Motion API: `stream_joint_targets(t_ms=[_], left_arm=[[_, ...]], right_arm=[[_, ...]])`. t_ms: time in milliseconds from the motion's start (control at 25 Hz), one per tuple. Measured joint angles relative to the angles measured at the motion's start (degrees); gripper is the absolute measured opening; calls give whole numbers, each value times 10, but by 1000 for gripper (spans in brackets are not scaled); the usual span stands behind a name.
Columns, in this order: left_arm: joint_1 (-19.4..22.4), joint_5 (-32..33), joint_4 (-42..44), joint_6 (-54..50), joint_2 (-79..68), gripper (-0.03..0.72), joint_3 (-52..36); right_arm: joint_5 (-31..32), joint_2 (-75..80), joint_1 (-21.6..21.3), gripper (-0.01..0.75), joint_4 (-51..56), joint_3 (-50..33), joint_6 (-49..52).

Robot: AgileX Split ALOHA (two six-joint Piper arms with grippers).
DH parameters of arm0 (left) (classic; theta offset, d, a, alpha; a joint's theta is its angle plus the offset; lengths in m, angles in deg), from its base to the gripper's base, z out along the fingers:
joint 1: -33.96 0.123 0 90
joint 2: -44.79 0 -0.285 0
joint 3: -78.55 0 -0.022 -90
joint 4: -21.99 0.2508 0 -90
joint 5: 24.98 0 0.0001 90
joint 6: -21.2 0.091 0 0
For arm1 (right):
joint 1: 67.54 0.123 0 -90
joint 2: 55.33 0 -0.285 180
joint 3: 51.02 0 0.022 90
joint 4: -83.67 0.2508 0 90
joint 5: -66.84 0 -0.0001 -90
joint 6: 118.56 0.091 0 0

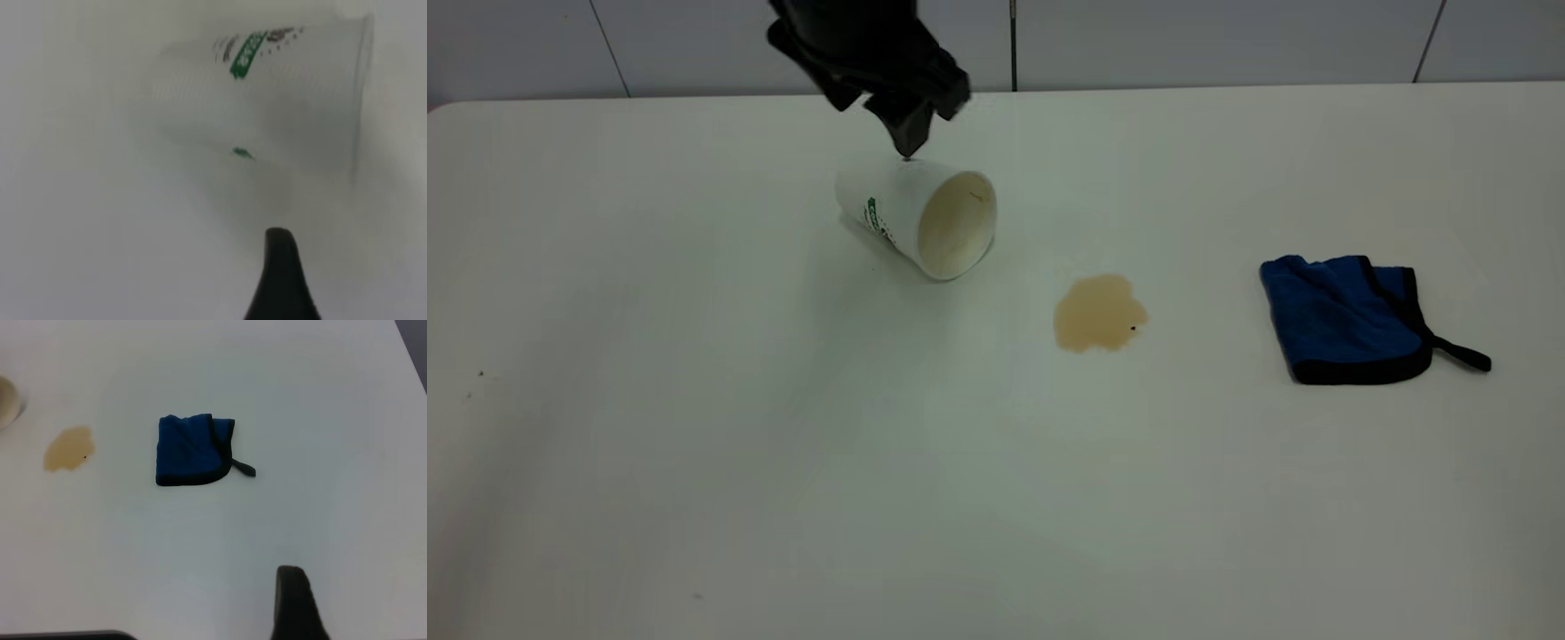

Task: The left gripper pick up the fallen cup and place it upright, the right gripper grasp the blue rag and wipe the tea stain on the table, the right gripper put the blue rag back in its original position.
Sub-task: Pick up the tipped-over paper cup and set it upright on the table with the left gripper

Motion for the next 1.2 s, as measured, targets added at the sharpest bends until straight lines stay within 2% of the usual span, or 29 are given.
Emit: stream_joint_targets(t_ms=[160, 320, 560, 1040, 1200], left_arm=[[-40, 18, 100, -75, -75, 591, 70], [-55, 20, 177, -140, -119, 591, 95], [-57, 19, 289, -228, -158, 591, 99], [-56, 14, 423, -307, -211, 591, 99], [-55, 29, 488, -377, -224, 562, 99]], right_arm=[[0, 0, 0, 513, 0, 0, 0], [0, 0, 0, 513, 0, 0, 0], [0, 0, 0, 513, 0, 0, 0], [0, 0, 0, 513, 0, 0, 0], [0, 0, 0, 513, 0, 0, 0]])
